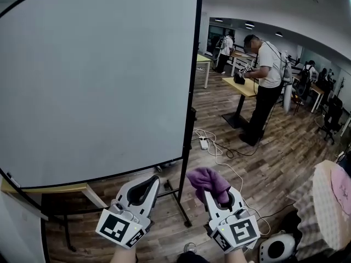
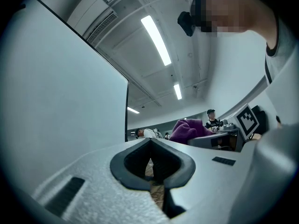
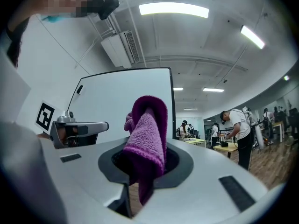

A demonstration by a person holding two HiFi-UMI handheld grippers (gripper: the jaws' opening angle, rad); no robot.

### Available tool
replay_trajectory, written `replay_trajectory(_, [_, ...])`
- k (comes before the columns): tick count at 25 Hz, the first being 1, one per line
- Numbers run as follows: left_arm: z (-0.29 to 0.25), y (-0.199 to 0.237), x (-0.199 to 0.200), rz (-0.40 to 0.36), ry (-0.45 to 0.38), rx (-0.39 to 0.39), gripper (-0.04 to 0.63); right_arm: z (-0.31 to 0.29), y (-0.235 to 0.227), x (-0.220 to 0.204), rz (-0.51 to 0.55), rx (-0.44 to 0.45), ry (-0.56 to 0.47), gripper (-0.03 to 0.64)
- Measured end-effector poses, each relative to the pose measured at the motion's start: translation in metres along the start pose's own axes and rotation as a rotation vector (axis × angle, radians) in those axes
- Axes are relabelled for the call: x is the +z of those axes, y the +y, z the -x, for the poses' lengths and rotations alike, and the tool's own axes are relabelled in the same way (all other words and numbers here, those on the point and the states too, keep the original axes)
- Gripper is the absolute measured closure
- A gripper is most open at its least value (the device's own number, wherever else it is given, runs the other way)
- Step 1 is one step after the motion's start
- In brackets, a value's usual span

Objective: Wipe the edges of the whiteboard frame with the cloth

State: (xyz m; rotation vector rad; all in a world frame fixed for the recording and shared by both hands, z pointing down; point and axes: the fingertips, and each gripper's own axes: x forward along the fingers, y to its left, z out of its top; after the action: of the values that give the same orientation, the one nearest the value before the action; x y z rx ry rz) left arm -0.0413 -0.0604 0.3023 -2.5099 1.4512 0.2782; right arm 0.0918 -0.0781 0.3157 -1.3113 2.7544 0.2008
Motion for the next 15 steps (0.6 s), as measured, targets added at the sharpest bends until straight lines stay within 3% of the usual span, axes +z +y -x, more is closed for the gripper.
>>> replay_trajectory(15, [-0.077, 0.012, -0.023, -0.029, 0.007, 0.105, 0.578, -0.059, -0.084, -0.002, -0.035, 0.092, 0.003, 0.545])
